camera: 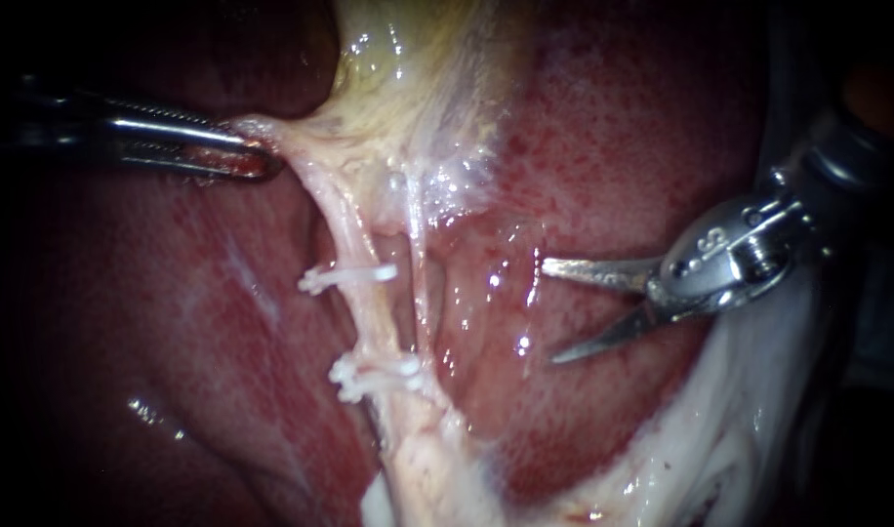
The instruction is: Go to the cutting position left tube
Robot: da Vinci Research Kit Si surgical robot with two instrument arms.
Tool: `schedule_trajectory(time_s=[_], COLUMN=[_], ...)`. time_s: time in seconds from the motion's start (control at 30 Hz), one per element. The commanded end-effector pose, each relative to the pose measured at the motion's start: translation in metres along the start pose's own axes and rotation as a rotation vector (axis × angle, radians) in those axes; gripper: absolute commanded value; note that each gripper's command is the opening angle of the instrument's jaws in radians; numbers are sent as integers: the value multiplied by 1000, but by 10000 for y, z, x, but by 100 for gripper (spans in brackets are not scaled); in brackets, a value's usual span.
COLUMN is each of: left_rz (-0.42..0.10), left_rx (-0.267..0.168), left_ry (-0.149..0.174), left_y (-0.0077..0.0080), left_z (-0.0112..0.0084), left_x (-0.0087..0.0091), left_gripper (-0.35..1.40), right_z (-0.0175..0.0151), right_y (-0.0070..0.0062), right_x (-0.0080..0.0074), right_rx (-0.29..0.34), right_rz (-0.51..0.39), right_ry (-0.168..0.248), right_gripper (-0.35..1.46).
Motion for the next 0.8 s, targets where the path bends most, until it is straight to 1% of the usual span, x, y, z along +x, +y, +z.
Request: schedule_trajectory(time_s=[0.03,0.13,0.23,0.33,0.4,0.57,0.8], left_rz=[1,1,1,2,2,2,2], left_rx=[0,0,0,0,1,1,2], left_ry=[0,0,0,0,0,0,0], left_y=[0,-1,-2,-2,-2,-2,-2], left_z=[0,1,1,1,1,1,3], left_x=[-1,-1,-2,-2,-2,-3,-4], left_gripper=[-35,-35,-35,-35,-35,-35,-35], right_z=[5,24,45,65,75,95,114], right_y=[-1,-2,-2,-2,-3,1,14], right_x=[2,7,11,12,10,-2,-19], right_rx=[10,41,71,102,117,158,220], right_rz=[12,46,78,109,126,174,243], right_ry=[6,30,38,50,52,55,75], right_gripper=[145,145,145,145,145,145,145])
